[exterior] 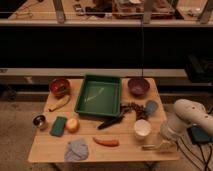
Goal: Place fork in table surface
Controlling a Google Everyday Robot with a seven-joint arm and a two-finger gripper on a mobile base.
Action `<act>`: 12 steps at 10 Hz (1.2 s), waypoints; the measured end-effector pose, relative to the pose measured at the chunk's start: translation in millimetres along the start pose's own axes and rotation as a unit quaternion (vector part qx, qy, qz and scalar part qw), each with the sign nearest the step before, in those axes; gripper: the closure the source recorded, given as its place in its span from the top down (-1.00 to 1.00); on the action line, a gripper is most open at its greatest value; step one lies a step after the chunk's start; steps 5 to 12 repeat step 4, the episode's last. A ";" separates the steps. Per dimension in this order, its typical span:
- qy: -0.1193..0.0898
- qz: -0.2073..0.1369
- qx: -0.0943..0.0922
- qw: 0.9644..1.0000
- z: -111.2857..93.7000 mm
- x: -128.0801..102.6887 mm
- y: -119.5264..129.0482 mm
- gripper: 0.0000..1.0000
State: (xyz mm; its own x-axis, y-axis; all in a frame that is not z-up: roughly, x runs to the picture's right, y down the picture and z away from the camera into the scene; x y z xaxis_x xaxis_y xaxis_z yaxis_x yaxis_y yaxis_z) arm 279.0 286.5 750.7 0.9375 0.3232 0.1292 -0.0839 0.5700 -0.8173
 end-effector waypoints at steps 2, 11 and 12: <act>0.009 0.008 -0.001 1.000 0.4 -1.3 -3.5 0.60; 0.016 0.009 0.017 1.000 -4.3 -1.6 -5.8 0.60; 0.016 0.009 0.017 1.000 -4.3 -1.6 -5.8 0.60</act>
